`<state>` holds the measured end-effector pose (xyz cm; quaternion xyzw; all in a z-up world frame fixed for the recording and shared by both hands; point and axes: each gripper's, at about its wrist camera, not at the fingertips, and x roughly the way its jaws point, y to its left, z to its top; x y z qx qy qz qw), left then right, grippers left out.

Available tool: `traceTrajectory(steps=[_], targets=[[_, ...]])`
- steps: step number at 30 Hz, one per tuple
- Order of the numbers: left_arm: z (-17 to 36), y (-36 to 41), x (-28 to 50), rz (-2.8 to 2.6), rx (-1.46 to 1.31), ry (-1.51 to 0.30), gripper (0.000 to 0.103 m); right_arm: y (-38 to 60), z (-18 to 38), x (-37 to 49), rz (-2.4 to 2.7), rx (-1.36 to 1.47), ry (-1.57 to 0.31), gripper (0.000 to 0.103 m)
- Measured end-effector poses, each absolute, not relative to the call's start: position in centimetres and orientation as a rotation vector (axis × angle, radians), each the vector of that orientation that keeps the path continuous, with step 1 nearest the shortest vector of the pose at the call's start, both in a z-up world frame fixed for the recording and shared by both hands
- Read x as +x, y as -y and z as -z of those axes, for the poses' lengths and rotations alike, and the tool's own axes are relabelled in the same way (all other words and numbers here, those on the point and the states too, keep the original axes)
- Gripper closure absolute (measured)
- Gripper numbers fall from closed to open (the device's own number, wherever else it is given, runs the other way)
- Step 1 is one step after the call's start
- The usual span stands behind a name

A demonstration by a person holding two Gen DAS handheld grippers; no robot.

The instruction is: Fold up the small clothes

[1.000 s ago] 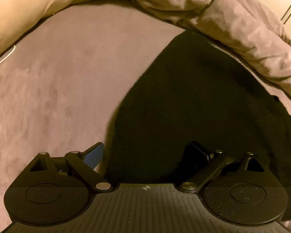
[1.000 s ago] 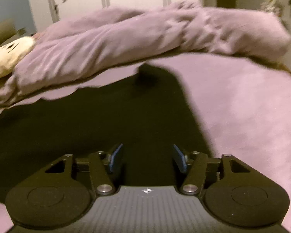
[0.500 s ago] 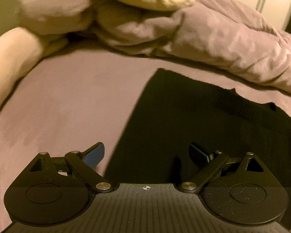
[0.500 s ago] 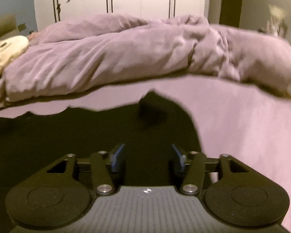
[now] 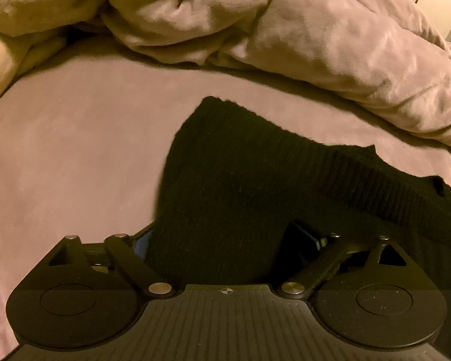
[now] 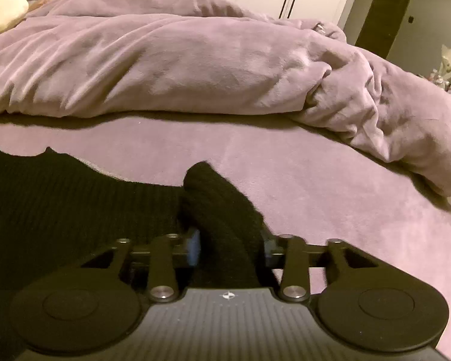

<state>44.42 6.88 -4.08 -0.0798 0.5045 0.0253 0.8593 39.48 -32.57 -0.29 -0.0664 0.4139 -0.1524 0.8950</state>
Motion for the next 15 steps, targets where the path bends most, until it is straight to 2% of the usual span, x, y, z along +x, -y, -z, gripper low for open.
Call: traceTrajectory(steps=[6,12,14,15], targets=[[3.6,-6.8,44.7,-0.057,-0.158,-1.048,0.030,31.7,-0.1,39.6,0.334,-0.186,-0.829,0.080],[3.0,-7.1,44.8,-0.074,-0.154,-1.031,0.057,31.8,-1.0,39.9,0.389,-0.175,-0.776,0.086],[2.7,-7.6,44.8,-0.083,-0.165,-1.017,0.069,32.0,-1.1,40.0,0.404,-0.173,-0.764,0.088],[2.6,-7.9,44.8,-0.087,-0.177,-1.010,0.070,32.1,-1.2,40.1,0.409,-0.173,-0.758,0.088]])
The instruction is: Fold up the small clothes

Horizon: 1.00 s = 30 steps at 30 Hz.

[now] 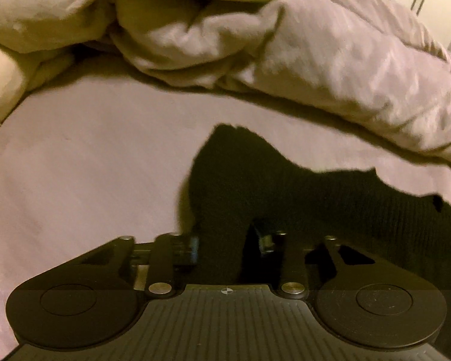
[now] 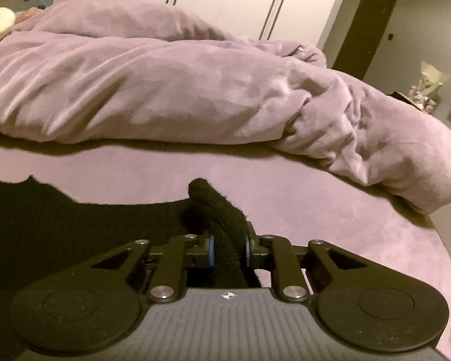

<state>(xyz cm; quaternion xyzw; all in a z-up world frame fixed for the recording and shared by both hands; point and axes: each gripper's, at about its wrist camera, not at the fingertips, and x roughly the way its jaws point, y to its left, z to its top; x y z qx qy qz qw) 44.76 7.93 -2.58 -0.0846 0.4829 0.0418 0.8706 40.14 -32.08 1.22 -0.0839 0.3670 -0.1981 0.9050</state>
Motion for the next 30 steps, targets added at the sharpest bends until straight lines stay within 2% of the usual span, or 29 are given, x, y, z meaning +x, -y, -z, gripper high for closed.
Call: traceTrajectory(steps=[4,7,12,14,15,17,19,24,27,30], targets=[[2.1,-8.8,44.9,-0.115,-0.203,-0.988,0.076,32.0,-1.3,40.4,0.431,-0.168,-0.732,0.088],[1.3,-8.5,44.6,-0.128,-0.172,-0.947,0.086,31.6,-2.2,40.2,0.436,-0.138,-0.687,0.088],[1.1,-9.2,44.8,-0.167,-0.166,-0.928,0.086,31.2,-1.8,40.5,0.462,-0.184,-0.677,0.088],[1.2,-9.1,44.7,-0.166,-0.153,-0.935,0.083,31.6,-0.7,41.1,0.476,-0.185,-0.757,0.080],[1.0,-9.1,44.5,-0.162,-0.154,-0.932,0.081,31.8,-0.5,41.2,0.486,-0.168,-0.795,0.068],[0.7,-9.1,44.1,-0.159,-0.152,-0.929,0.074,31.9,-1.4,40.2,0.495,-0.105,-0.757,0.063],[0.4,-9.2,43.7,-0.160,-0.149,-0.936,0.073,31.2,-2.4,39.1,0.486,-0.080,-0.720,0.059],[-0.3,-8.9,42.2,-0.149,-0.168,-0.937,0.071,27.1,-3.8,36.7,0.360,-0.106,-0.670,0.057],[-0.7,-7.7,41.5,-0.105,-0.156,-0.938,0.062,25.0,-4.4,35.8,0.287,-0.063,-0.639,0.056],[-0.8,-5.4,40.7,-0.039,-0.123,-0.935,0.057,22.5,-2.9,36.4,0.143,-0.079,-0.741,0.056]])
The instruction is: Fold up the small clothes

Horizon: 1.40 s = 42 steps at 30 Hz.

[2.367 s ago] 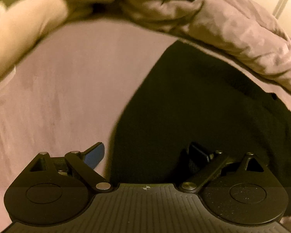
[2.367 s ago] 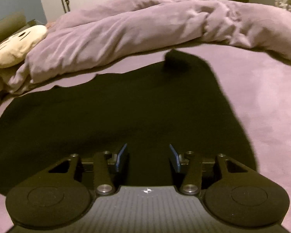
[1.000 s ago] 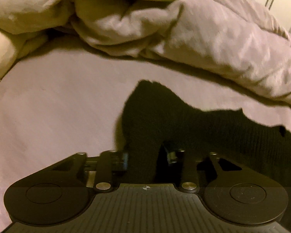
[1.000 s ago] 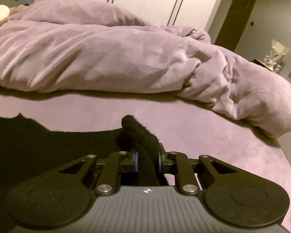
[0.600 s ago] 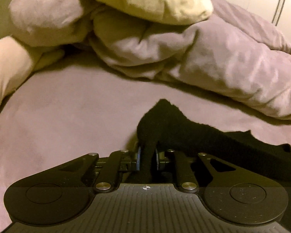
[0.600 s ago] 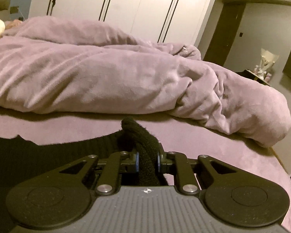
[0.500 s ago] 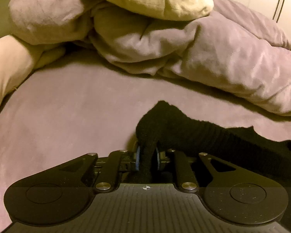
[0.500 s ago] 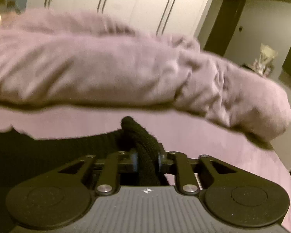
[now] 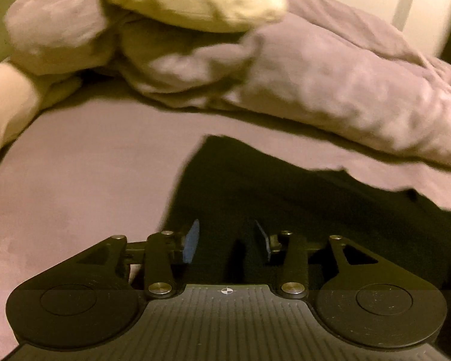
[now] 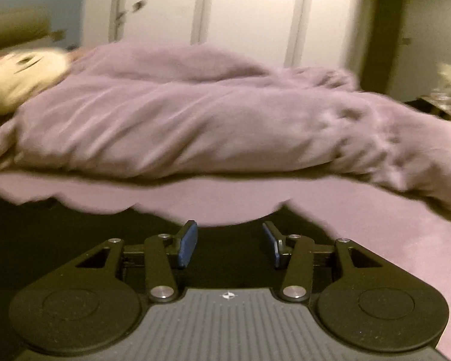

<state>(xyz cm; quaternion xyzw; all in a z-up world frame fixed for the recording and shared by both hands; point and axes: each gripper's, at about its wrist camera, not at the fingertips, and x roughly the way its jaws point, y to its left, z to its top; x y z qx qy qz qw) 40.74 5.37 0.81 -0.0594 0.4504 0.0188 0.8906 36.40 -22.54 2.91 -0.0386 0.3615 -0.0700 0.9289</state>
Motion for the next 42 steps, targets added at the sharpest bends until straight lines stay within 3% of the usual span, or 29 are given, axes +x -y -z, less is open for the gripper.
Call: traceTrajectory(steps=[4,7,12,16,19,26,31,38,42], targets=[[0.6,-1.3,40.2,0.091,-0.091,-0.984,0.056,19.3,0.4,37.2,0.029,-0.154,-0.874,0.053],[2.1,1.8,40.3,0.154,-0.035,-1.007,0.059,18.4,1.8,37.3,0.043,-0.215,-0.844,0.053],[3.3,3.5,43.1,0.124,0.037,-0.970,0.053,19.1,3.2,40.9,0.081,-0.199,-0.847,0.054],[4.2,4.4,44.3,0.104,0.116,-0.921,0.047,19.7,4.2,43.6,0.122,-0.156,-0.845,0.042],[3.7,4.4,43.7,0.092,0.122,-0.907,0.047,19.9,3.7,43.2,0.111,-0.131,-0.842,0.040],[2.1,1.2,39.0,0.093,-0.102,-0.961,0.049,20.4,-0.2,33.2,0.112,0.026,-0.789,0.045],[1.8,2.4,35.5,0.133,-0.085,-0.971,0.044,17.8,1.1,27.0,0.109,-0.043,-0.805,0.060],[3.3,3.4,35.8,0.133,0.010,-0.962,0.029,17.0,3.4,27.8,0.098,-0.168,-0.799,0.057],[2.7,2.8,35.4,0.129,-0.011,-0.980,0.028,17.8,1.9,28.1,0.071,-0.110,-0.849,0.057]])
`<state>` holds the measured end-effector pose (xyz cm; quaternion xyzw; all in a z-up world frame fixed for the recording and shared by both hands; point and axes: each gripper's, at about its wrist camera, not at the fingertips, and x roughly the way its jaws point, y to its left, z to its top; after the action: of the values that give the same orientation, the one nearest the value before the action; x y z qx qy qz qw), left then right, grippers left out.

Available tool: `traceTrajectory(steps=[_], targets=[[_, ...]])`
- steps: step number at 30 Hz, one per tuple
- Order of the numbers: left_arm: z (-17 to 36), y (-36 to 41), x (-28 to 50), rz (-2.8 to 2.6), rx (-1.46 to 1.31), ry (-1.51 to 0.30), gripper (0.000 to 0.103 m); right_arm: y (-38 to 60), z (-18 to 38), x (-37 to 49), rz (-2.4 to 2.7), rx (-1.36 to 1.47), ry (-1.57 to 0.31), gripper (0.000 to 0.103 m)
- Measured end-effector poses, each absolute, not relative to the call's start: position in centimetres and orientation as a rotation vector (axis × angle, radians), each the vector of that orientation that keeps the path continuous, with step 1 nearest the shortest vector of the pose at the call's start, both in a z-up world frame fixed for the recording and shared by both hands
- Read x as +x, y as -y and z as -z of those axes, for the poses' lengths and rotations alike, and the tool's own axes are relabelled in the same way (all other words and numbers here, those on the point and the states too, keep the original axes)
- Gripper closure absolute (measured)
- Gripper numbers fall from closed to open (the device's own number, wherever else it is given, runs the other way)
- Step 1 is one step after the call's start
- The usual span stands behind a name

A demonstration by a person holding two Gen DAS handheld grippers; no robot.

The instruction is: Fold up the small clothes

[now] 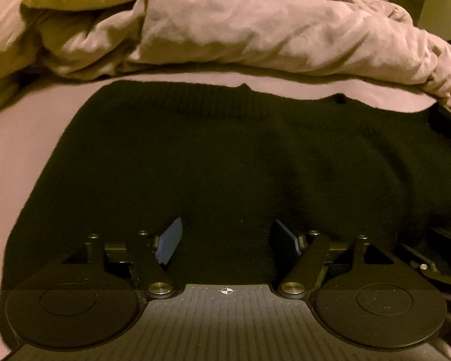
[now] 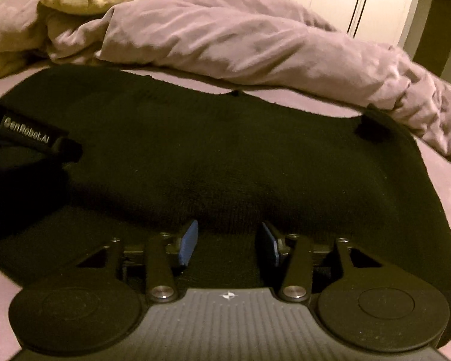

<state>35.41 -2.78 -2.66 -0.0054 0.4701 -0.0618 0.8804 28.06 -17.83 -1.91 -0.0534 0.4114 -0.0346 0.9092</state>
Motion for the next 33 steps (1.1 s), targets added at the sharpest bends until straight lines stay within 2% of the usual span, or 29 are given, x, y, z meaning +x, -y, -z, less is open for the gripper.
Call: traceTrajectory(steps=[6,17,20,23,25,28,33], targets=[[1.1,0.0,32.9,0.094,-0.130,-1.012,0.021,18.4,-0.7,26.2,0.095,0.015,-0.813,0.067],[1.2,-6.7,27.3,0.006,-0.290,-1.115,0.021,16.5,0.2,27.7,0.108,0.050,-0.764,0.079],[1.6,-6.9,27.2,0.018,-0.273,-1.141,0.022,16.2,0.6,28.2,0.113,0.051,-0.779,0.079],[1.8,-8.0,26.2,0.001,-0.325,-1.153,0.016,15.5,-0.1,28.2,0.093,0.033,-0.737,0.079],[2.9,-9.3,25.5,-0.042,-0.364,-1.173,0.017,15.0,0.0,28.4,0.076,0.032,-0.736,0.079],[3.4,-11.1,25.3,-0.047,-0.499,-1.132,0.017,14.8,1.8,29.3,0.050,0.068,-0.807,0.078],[4.1,-13.3,27.7,-0.056,-0.673,-1.046,0.017,14.9,2.2,29.4,0.045,0.087,-0.801,0.078]])
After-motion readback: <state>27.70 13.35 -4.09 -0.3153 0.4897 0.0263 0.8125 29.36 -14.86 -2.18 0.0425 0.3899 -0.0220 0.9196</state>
